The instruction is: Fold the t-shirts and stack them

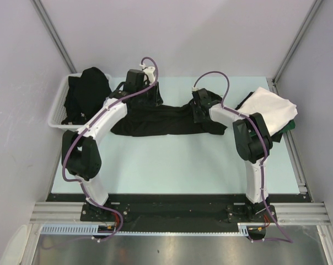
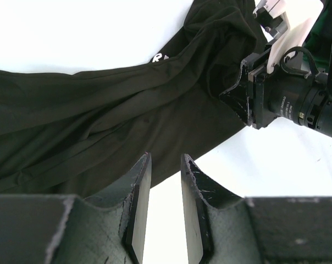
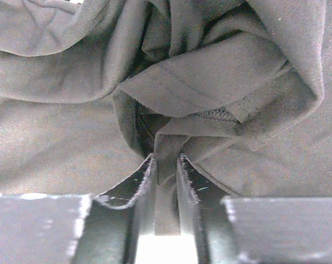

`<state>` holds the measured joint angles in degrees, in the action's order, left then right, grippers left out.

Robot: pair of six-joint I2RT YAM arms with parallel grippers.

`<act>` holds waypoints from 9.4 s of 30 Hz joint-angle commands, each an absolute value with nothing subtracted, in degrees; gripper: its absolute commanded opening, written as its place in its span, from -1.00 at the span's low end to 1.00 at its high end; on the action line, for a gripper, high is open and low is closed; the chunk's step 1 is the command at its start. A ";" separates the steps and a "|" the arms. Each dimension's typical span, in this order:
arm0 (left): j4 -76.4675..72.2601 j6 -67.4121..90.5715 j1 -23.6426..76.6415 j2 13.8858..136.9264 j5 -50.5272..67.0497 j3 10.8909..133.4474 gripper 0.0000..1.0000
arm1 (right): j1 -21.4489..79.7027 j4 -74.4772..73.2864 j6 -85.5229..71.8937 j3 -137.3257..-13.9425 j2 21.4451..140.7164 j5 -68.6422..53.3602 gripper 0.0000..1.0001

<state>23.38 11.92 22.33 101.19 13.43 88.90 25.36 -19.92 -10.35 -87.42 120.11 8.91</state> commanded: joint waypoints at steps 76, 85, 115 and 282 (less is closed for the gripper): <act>22.76 13.18 9.76 131.39 -2.63 115.74 -0.11 | 3.60 -20.13 -3.60 -134.73 131.66 7.12 -1.00; 20.83 18.63 7.30 134.99 -7.21 117.50 -0.06 | 2.99 -20.21 -4.04 -132.81 131.49 4.84 -1.00; 11.43 32.96 4.13 145.28 -6.94 127.27 -0.05 | 2.55 -19.16 -3.96 -122.78 126.47 1.85 -1.00; 42.72 9.23 2.99 95.54 -11.87 87.28 -1.00 | -1.93 -55.37 -23.82 -100.03 106.26 -9.93 -1.00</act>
